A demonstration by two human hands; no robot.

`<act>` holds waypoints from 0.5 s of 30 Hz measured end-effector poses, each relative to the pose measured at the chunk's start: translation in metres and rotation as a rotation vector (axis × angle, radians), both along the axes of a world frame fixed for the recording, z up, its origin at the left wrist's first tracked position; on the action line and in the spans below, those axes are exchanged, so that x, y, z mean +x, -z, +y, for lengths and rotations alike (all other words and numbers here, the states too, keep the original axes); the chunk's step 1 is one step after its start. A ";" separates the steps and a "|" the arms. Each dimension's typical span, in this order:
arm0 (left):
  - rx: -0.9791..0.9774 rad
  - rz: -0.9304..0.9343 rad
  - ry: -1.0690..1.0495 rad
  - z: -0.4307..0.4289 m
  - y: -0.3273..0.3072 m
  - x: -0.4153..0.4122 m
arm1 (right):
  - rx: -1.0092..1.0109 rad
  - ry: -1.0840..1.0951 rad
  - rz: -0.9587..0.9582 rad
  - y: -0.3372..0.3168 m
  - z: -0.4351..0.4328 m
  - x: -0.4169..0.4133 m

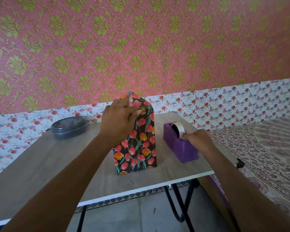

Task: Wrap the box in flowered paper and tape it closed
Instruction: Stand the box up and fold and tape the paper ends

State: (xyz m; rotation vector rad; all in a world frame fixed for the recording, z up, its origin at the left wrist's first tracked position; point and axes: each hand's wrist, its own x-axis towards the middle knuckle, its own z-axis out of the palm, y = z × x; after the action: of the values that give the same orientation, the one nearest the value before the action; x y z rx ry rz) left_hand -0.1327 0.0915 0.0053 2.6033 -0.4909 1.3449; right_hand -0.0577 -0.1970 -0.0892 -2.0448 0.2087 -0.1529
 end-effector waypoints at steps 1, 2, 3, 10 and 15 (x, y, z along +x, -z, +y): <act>-0.001 0.004 0.006 0.001 0.000 0.000 | 0.058 -0.018 0.037 -0.003 -0.003 0.003; -0.001 0.008 0.015 0.001 0.000 0.000 | 0.076 -0.042 0.080 -0.007 -0.006 0.002; -0.002 0.010 0.024 0.002 0.000 0.000 | 0.063 -0.058 0.107 -0.009 -0.007 0.003; -0.031 0.022 0.091 0.003 -0.002 0.000 | 0.074 0.000 0.076 0.008 -0.005 0.018; -0.029 0.028 0.107 0.004 -0.004 -0.001 | 0.065 0.112 0.019 0.019 0.002 0.016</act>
State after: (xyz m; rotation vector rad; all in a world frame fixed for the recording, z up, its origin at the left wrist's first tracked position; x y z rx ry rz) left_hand -0.1339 0.0957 0.0095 2.5308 -0.5927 1.2707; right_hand -0.0415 -0.1946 -0.1087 -1.9710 0.3365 -0.1941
